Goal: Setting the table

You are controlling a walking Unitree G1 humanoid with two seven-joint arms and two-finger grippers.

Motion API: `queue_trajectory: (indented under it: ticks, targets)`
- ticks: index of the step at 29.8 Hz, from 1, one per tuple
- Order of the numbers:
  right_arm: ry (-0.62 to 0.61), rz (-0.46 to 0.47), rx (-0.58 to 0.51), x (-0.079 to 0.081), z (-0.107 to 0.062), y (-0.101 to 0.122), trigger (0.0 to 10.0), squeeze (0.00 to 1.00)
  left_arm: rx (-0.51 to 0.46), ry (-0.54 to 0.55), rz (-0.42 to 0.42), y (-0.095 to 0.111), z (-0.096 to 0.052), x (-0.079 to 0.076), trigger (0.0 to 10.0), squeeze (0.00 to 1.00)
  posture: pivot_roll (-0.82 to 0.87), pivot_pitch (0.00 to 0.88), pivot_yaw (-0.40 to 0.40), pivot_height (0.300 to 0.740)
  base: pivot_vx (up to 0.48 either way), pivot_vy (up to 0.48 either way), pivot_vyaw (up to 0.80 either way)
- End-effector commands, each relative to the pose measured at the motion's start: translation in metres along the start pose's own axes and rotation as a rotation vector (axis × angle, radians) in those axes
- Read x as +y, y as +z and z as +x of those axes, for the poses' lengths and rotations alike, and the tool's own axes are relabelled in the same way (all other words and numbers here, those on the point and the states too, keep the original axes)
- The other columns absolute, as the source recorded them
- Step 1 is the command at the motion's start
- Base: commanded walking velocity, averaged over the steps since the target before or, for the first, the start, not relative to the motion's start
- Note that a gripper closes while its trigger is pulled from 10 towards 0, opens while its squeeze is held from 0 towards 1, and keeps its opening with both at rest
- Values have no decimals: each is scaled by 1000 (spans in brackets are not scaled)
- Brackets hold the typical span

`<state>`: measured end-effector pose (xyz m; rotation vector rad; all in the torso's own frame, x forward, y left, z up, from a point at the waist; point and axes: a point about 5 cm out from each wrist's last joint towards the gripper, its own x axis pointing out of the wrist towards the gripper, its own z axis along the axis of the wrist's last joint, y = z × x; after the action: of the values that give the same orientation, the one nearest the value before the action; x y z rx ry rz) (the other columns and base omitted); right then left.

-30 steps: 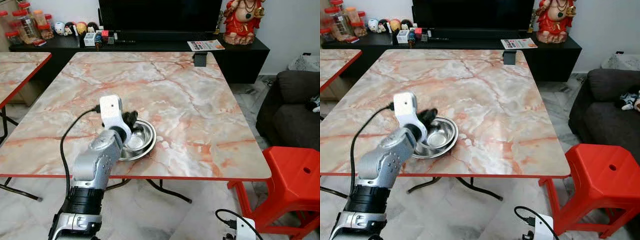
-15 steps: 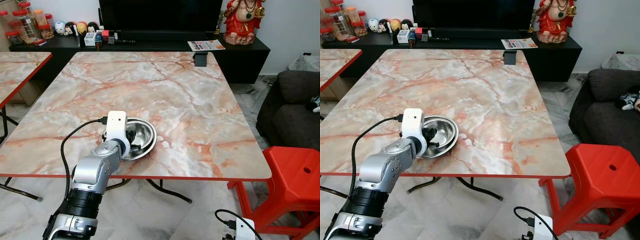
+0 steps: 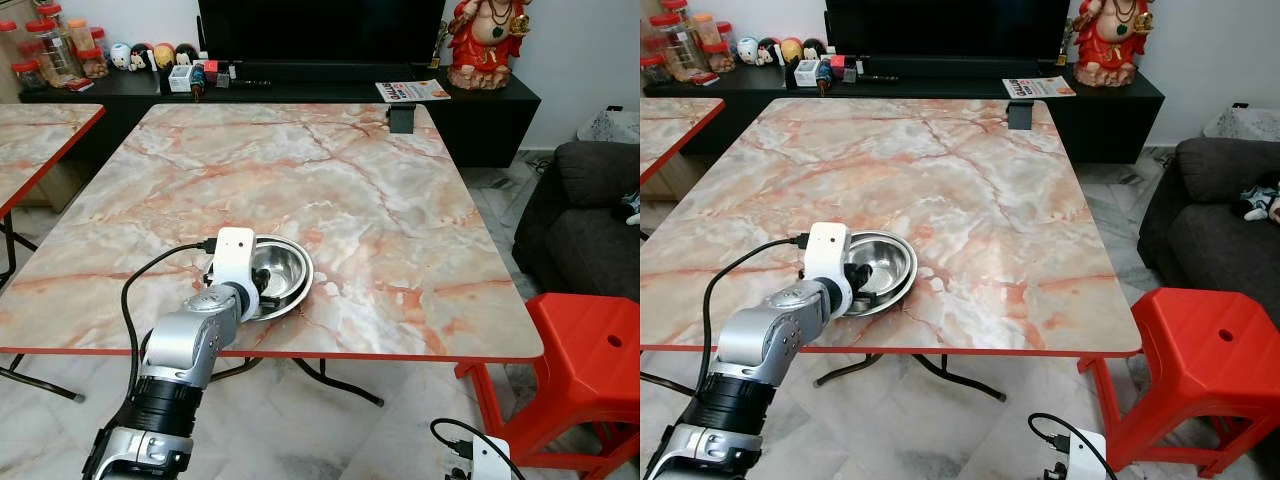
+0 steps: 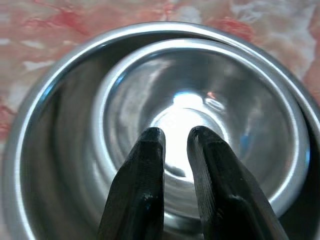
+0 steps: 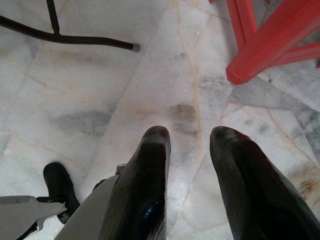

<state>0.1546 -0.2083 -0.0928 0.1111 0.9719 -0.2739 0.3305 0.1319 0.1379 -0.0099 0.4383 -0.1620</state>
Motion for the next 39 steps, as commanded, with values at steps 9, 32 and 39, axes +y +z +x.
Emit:
queue_trajectory:
  ticks: [9,32,39]
  targets:
    - [-8,8,11,-1,0,-2,10000,0,21,4,51,3,-2,5,10000,0,-11,0,-9,725,0,0,0]
    - [-4,5,9,-1,0,0,10000,0,-198,67,55,36,-11,22,10000,0,-5,0,-15,725,0,0,0]
    - [-6,9,2,-1,0,2,10000,0,-416,82,-36,63,-22,29,10000,0,-7,0,-15,725,0,0,0]
